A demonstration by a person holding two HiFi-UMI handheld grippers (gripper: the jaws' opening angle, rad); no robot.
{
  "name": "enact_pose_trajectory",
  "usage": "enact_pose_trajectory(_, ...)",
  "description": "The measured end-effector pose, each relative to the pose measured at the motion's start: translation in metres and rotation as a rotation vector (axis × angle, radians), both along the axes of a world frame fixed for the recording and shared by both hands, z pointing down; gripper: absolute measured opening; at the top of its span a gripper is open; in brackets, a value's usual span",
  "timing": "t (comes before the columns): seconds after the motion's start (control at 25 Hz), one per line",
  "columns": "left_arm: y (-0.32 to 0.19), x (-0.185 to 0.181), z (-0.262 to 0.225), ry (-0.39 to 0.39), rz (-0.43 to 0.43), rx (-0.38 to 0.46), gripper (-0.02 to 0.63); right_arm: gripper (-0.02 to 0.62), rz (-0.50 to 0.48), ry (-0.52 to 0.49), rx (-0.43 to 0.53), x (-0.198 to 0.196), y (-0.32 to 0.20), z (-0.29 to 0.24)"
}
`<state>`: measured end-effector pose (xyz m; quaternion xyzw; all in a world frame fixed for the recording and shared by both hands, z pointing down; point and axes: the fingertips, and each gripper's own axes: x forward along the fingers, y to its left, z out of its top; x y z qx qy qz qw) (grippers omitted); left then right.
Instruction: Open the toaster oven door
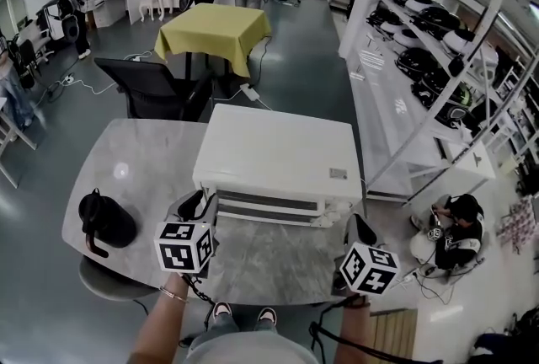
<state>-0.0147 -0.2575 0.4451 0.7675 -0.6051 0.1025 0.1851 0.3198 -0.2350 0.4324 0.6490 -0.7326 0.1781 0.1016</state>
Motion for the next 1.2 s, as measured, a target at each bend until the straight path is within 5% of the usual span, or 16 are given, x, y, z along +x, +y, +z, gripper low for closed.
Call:
enact_pose_trajectory(0.68,-0.026,0.006,0.016,-0.078,-0.012,-0.162,0.133,0.005,0.052,-0.023,-0.022,0.027,0.011,0.012)
enact_pose_trajectory(1.2,-0.03,0.007,0.024,-0.038,-0.018,-0.22,0.111,0.005,0.041,-0.047,-0.039,0.022,0.01,0.026)
